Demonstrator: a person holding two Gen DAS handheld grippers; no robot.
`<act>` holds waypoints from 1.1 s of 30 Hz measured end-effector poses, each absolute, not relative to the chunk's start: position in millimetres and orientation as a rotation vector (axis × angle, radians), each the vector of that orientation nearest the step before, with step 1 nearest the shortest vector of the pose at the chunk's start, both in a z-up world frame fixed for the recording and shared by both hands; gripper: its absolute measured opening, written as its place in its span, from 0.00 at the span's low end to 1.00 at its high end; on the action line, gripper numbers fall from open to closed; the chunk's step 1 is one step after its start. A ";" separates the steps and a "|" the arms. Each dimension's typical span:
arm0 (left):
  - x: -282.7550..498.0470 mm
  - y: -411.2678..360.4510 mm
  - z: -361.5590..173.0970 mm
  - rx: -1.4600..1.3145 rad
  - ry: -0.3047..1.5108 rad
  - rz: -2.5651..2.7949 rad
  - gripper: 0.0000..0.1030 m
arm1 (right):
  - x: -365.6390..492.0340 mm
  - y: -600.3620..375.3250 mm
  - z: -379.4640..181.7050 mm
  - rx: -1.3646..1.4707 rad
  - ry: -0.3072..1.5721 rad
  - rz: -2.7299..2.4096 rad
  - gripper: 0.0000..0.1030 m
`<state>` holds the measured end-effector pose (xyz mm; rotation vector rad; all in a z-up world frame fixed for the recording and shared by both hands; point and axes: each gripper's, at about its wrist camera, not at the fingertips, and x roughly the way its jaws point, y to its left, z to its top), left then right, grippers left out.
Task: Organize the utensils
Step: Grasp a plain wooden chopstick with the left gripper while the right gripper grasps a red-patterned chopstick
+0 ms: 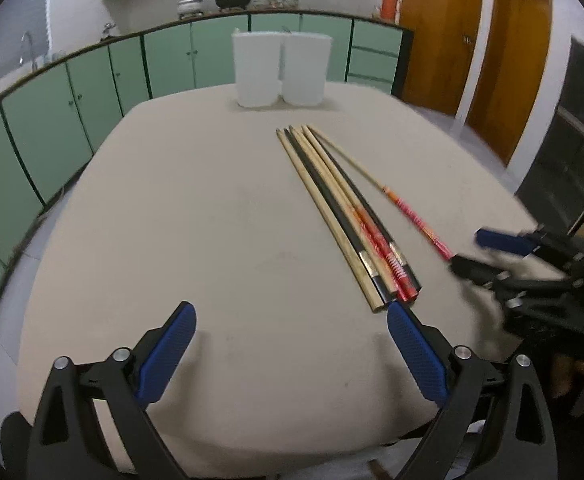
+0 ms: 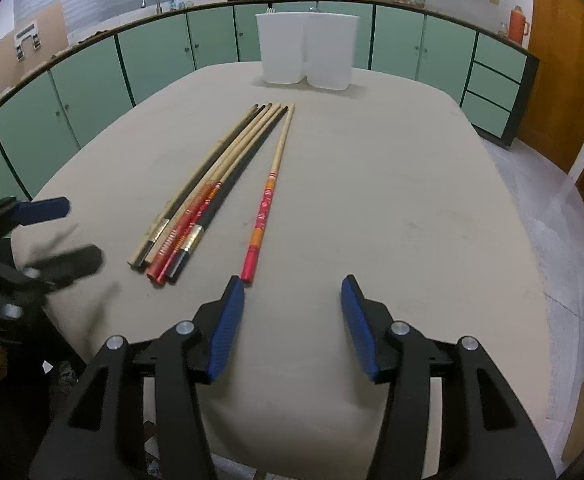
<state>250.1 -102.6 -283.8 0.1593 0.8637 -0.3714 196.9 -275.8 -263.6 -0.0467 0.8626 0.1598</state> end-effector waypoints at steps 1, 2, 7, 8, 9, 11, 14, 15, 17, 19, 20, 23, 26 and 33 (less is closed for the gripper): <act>252.2 -107.0 -286.6 0.177 0.874 -0.366 0.89 | 195.4 -278.0 -264.2 -0.045 0.861 0.159 0.49; 253.8 -109.9 -288.7 0.186 0.882 -0.365 0.88 | 193.3 -281.1 -264.8 -0.039 0.863 0.155 0.50; 259.2 -120.0 -295.6 0.211 0.894 -0.373 0.89 | 190.1 -284.7 -265.9 -0.017 0.867 0.160 0.52; 259.9 -120.4 -295.8 0.213 0.888 -0.369 0.89 | 188.3 -284.0 -265.7 -0.018 0.866 0.163 0.52; 260.9 -119.9 -295.3 0.208 0.887 -0.365 0.89 | 188.0 -282.0 -265.7 -0.021 0.864 0.167 0.52; 263.1 -117.0 -294.9 0.192 0.889 -0.353 0.87 | 188.5 -278.6 -265.4 -0.032 0.860 0.175 0.52; 260.5 -110.5 -292.8 0.180 0.885 -0.352 0.81 | 191.5 -271.2 -265.3 -0.057 0.852 0.184 0.52; 261.0 -108.4 -292.9 0.179 0.883 -0.351 0.80 | 192.9 -269.0 -265.6 -0.066 0.850 0.183 0.52; 260.9 -103.7 -292.4 0.170 0.879 -0.353 0.76 | 197.7 -267.0 -266.3 -0.070 0.847 0.182 0.52; 260.4 -103.1 -291.5 0.164 0.869 -0.355 0.66 | 202.3 -265.3 -267.8 -0.073 0.843 0.179 0.48; 260.4 -103.7 -290.9 0.163 0.862 -0.358 0.62 | 204.4 -264.6 -268.4 -0.073 0.840 0.179 0.43; 262.3 -109.8 -290.7 0.160 0.841 -0.384 0.49 | 208.7 -259.5 -268.4 -0.094 0.820 0.156 0.24; 266.3 -113.4 -292.5 0.142 0.805 -0.391 0.36 | 210.6 -262.2 -268.8 -0.084 0.801 0.098 0.05; 265.6 -105.6 -287.2 0.120 0.759 -0.277 0.06 | 197.7 -272.3 -268.0 -0.016 0.779 -0.012 0.05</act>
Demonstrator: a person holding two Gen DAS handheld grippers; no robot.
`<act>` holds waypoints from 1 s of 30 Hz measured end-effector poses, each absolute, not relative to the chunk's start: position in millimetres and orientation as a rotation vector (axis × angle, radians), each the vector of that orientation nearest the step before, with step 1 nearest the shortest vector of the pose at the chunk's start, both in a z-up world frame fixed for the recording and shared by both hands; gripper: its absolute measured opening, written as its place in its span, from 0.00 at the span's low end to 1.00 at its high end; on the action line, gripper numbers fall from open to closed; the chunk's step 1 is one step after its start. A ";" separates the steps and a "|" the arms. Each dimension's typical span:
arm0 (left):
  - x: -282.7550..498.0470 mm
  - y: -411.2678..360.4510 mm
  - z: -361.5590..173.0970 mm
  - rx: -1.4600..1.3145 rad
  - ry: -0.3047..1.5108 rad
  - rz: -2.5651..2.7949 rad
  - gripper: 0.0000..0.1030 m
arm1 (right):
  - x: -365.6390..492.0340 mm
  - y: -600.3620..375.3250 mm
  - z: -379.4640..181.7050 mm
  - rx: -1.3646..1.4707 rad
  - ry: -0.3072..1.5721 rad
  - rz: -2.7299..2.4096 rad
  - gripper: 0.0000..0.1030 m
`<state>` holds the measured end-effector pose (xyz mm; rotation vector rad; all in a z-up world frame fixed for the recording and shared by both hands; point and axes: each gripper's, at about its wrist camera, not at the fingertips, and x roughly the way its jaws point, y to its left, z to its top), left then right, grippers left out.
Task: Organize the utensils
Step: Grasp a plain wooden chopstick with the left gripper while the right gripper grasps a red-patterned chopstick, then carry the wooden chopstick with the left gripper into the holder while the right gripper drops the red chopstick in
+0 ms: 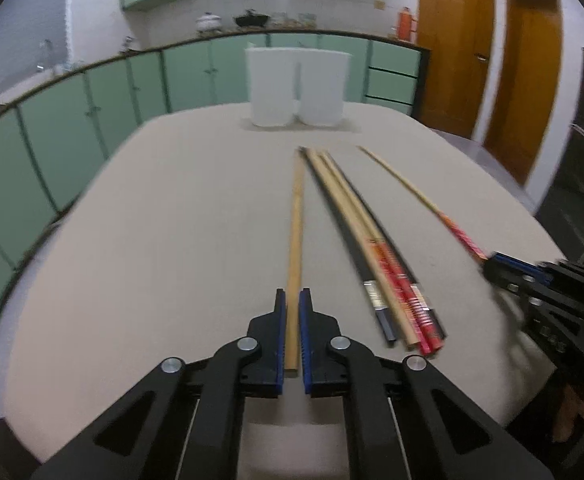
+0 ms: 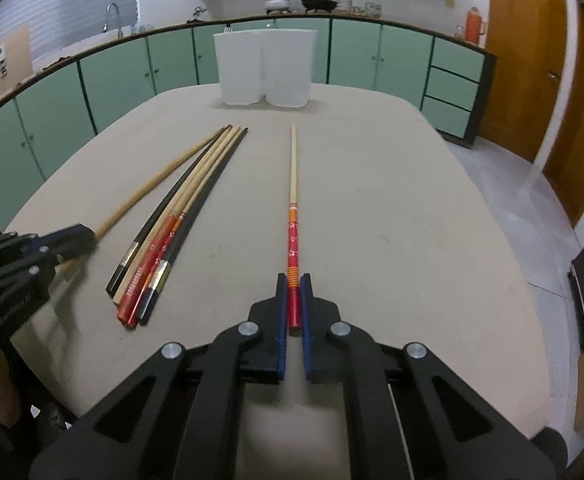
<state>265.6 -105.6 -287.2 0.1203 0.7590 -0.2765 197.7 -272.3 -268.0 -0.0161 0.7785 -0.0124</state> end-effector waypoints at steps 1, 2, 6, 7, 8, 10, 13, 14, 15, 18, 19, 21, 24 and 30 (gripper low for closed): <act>264.8 -104.2 -287.8 0.122 0.762 -0.263 0.06 | 195.1 -271.7 -268.2 -0.010 0.780 -0.005 0.05; 263.9 -103.6 -289.0 0.122 0.771 -0.257 0.07 | 193.5 -270.7 -269.4 -0.008 0.788 0.008 0.06; 262.4 -103.3 -292.9 0.127 0.788 -0.275 0.19 | 188.7 -271.7 -269.7 -0.008 0.791 0.019 0.09; 262.0 -102.4 -292.7 0.124 0.789 -0.281 0.20 | 188.2 -272.5 -270.2 -0.006 0.793 0.018 0.09; 262.8 -101.5 -293.1 0.120 0.790 -0.289 0.20 | 188.3 -273.0 -271.3 -0.004 0.795 0.019 0.09; 263.4 -101.1 -293.2 0.115 0.786 -0.305 0.19 | 189.4 -272.0 -272.0 -0.010 0.791 0.019 0.09; 265.9 -100.5 -291.2 0.099 0.789 -0.330 0.07 | 190.3 -271.5 -270.9 -0.014 0.792 0.024 0.05; 266.1 -100.0 -289.9 0.088 0.791 -0.342 0.07 | 190.9 -271.6 -268.8 -0.011 0.794 0.026 0.05; 266.1 -99.7 -286.5 0.078 0.796 -0.349 0.07 | 190.9 -272.0 -266.6 -0.011 0.793 0.029 0.05; 265.1 -98.6 -268.9 0.059 0.786 -0.353 0.07 | 186.2 -272.1 -244.8 -0.010 0.764 0.034 0.05; 265.2 -97.2 -262.5 0.049 0.785 -0.354 0.07 | 184.3 -272.6 -237.5 -0.007 0.755 0.034 0.05; 265.4 -93.7 -245.6 0.027 0.779 -0.351 0.07 | 180.2 -272.7 -219.7 -0.005 0.732 0.037 0.05; 264.7 -89.6 -217.3 0.017 0.749 -0.356 0.06 | 176.2 -271.5 -183.1 -0.028 0.688 0.052 0.05; 276.3 -79.8 -165.7 0.018 0.697 -0.373 0.07 | 185.9 -271.7 -126.3 -0.075 0.652 0.099 0.05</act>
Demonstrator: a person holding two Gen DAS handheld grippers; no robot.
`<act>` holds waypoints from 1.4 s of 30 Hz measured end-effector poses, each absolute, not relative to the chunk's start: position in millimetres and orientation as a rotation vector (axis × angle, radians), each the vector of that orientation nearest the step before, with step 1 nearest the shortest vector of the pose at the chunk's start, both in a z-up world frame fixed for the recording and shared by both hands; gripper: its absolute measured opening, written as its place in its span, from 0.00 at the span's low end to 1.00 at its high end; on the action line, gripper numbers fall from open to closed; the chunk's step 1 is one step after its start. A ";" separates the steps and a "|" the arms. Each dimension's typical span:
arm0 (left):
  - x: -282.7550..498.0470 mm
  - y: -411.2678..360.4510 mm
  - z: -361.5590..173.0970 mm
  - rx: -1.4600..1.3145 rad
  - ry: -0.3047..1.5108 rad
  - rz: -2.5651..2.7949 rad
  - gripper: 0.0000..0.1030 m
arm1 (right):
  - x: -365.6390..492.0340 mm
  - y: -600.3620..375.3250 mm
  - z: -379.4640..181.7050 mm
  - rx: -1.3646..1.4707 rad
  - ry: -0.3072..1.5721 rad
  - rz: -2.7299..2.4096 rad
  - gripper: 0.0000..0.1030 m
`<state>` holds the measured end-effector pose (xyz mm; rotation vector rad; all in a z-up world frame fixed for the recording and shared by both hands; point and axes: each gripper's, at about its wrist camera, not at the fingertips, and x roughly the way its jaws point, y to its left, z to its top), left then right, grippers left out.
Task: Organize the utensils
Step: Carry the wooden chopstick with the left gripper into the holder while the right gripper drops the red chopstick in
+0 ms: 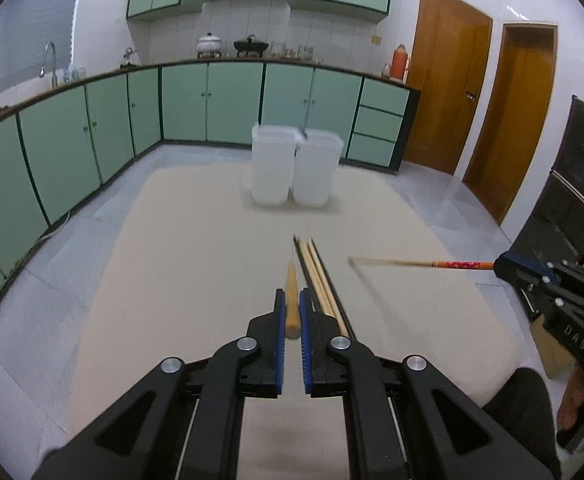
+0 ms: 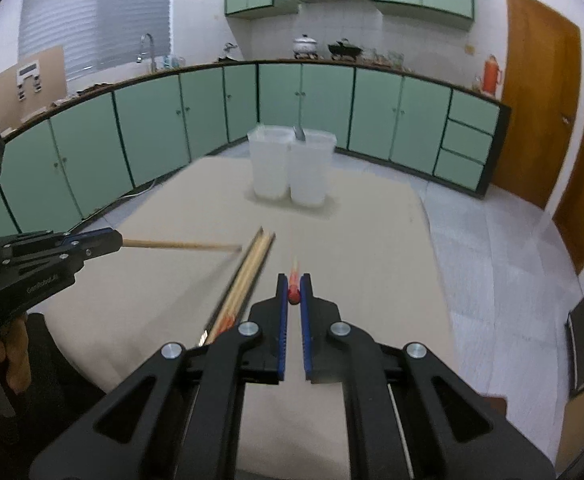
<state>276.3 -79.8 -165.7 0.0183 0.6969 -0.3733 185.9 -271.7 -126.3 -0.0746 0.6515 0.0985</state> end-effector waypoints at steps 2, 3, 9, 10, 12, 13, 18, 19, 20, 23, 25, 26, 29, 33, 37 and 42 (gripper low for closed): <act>282.2 -78.1 -152.4 0.033 0.683 -0.380 0.06 | 196.5 -271.1 -106.4 -0.105 0.642 0.115 0.05; 287.4 -79.5 -145.1 0.038 0.678 -0.389 0.06 | 201.2 -271.1 -100.4 -0.111 0.642 0.123 0.05; 317.8 -77.4 -124.9 0.056 0.711 -0.425 0.06 | 250.5 -270.1 -73.9 -0.155 0.705 0.182 0.05; 325.0 -77.7 -121.5 0.051 0.720 -0.438 0.06 | 255.7 -270.3 -71.0 -0.158 0.713 0.188 0.05; 334.7 -79.9 -115.0 0.057 0.726 -0.449 0.06 | 273.9 -271.1 -63.6 -0.164 0.742 0.199 0.05; 340.8 -80.8 -111.6 0.060 0.730 -0.456 0.06 | 280.9 -271.6 -59.9 -0.160 0.757 0.208 0.05; 373.2 -84.6 -98.0 0.063 0.767 -0.483 0.06 | 316.4 -276.0 -44.7 -0.124 0.849 0.241 0.05; 377.5 -85.5 -94.6 0.068 0.767 -0.485 0.06 | 321.4 -274.6 -40.6 -0.134 0.860 0.244 0.05; 382.4 -86.7 -88.9 0.076 0.761 -0.486 0.06 | 324.4 -273.7 -37.1 -0.140 0.866 0.246 0.05; 392.0 -90.6 -76.4 0.089 0.748 -0.488 0.06 | 334.2 -272.8 -24.3 -0.131 0.882 0.256 0.05; 400.7 -93.0 -66.9 0.096 0.744 -0.490 0.06 | 341.2 -274.8 -14.6 -0.117 0.891 0.263 0.05; 405.2 -93.7 -63.4 0.098 0.744 -0.489 0.06 | 345.4 -276.5 -11.7 -0.113 0.894 0.265 0.05; 420.7 -96.9 -49.1 0.113 0.735 -0.487 0.06 | 359.8 -276.2 5.3 -0.110 0.898 0.263 0.05; 442.4 -108.7 -25.6 0.144 0.699 -0.467 0.06 | 383.2 -274.6 32.2 -0.111 0.881 0.255 0.05; 465.3 -115.9 1.2 0.141 0.646 -0.449 0.06 | 411.9 -272.7 62.0 -0.103 0.849 0.242 0.05; 499.4 -125.8 35.8 0.099 0.568 -0.427 0.06 | 448.4 -272.9 84.9 -0.111 0.807 0.213 0.05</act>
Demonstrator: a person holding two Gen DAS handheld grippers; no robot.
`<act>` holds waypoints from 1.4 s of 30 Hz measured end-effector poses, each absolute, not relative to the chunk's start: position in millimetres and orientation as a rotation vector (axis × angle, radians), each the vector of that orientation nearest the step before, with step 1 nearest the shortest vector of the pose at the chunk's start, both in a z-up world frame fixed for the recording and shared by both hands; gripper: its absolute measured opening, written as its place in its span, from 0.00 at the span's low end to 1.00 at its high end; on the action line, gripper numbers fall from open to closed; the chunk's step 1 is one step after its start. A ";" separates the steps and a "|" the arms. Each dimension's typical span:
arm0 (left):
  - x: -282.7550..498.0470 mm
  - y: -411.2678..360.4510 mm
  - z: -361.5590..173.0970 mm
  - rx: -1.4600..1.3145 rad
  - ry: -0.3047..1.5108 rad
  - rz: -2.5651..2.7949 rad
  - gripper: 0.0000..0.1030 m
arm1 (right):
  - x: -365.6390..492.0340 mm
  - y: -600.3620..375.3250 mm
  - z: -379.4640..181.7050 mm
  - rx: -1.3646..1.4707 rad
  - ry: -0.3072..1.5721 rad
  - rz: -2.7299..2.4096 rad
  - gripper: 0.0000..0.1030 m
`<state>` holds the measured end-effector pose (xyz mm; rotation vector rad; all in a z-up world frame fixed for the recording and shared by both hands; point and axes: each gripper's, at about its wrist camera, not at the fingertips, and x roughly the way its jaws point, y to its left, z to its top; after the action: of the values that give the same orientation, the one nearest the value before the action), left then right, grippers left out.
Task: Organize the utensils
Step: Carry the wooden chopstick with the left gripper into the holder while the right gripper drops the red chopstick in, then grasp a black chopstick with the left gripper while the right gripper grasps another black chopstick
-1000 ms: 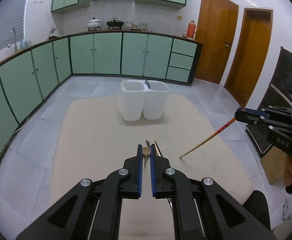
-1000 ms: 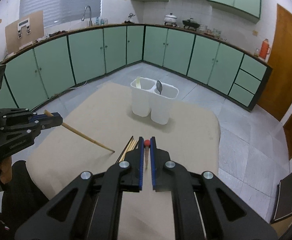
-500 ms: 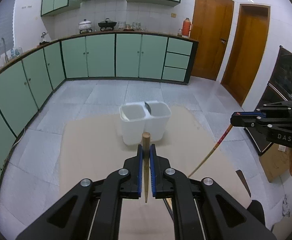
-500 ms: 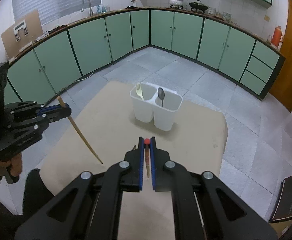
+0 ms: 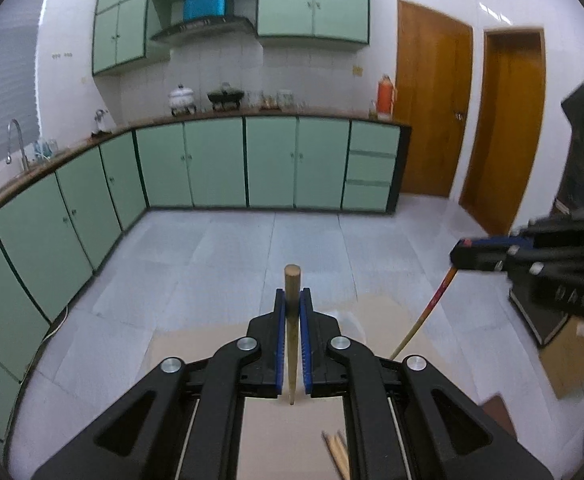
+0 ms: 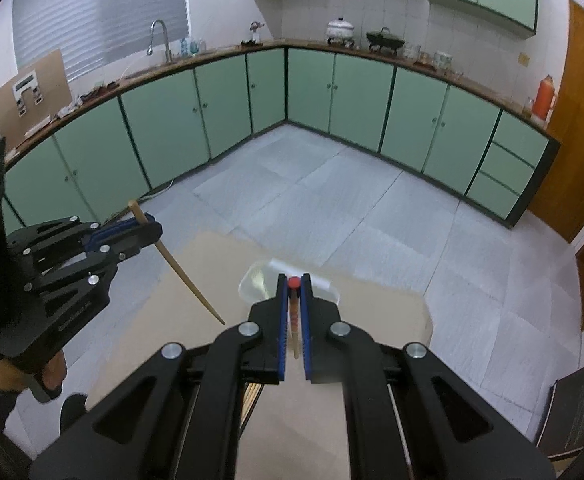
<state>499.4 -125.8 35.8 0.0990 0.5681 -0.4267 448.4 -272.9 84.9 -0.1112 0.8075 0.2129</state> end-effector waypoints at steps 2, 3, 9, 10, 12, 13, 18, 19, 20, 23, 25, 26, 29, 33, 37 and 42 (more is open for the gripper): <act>511.0 -129.4 45.4 0.081 0.539 -0.419 0.06 | 464.5 -278.1 89.0 -0.104 0.791 0.193 0.05; 519.4 -131.7 49.0 0.067 0.523 -0.415 0.06 | 471.5 -279.4 89.1 -0.102 0.784 0.184 0.05; 562.7 -143.0 29.9 0.045 0.496 -0.383 0.06 | 517.8 -293.9 62.1 -0.066 0.781 0.145 0.05; 568.7 -143.9 19.5 0.036 0.507 -0.382 0.06 | 522.4 -294.0 55.5 -0.070 0.786 0.139 0.05; 579.0 -143.8 -5.6 0.022 0.532 -0.379 0.06 | 531.8 -296.7 37.0 -0.073 0.813 0.132 0.05; 582.2 -144.3 -17.8 0.017 0.550 -0.382 0.06 | 536.6 -298.4 24.6 -0.068 0.832 0.131 0.05; 592.4 -142.7 -69.4 0.020 0.636 -0.379 0.07 | 540.2 -305.8 -15.1 -0.046 0.877 0.134 0.07; 591.4 -141.1 -74.8 0.020 0.646 -0.377 0.07 | 538.1 -307.2 -17.3 -0.040 0.877 0.134 0.08; 590.1 -139.1 -77.7 0.017 0.652 -0.373 0.07 | 535.6 -309.4 -18.2 -0.032 0.874 0.138 0.12; 578.3 -130.6 -72.3 0.021 0.645 -0.382 0.17 | 517.0 -314.9 -12.6 -0.017 0.842 0.149 0.15; 558.2 -120.0 -57.7 0.040 0.610 -0.384 0.28 | 495.9 -318.6 -5.7 -0.011 0.810 0.160 0.15; 546.6 -113.3 -52.2 0.044 0.597 -0.381 0.32 | 479.7 -321.3 -1.7 0.002 0.787 0.172 0.15; 510.0 -91.4 -45.6 0.027 0.581 -0.384 0.54 | 426.1 -324.8 -1.4 -0.001 0.714 0.183 0.22; 447.1 -64.2 -75.5 0.044 0.628 -0.385 0.61 | 350.2 -322.1 -40.0 -0.001 0.683 0.200 0.28; 378.8 -47.4 -134.5 0.061 0.677 -0.377 0.63 | 265.4 -303.4 -131.4 0.044 0.731 0.191 0.30; 306.6 -41.6 -207.4 0.065 0.723 -0.365 0.63 | 195.5 -262.2 -231.3 0.056 0.834 0.189 0.30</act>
<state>306.6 -41.6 -207.4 0.0654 0.7228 -0.3653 195.5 -262.2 -231.3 0.0555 0.8344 0.1887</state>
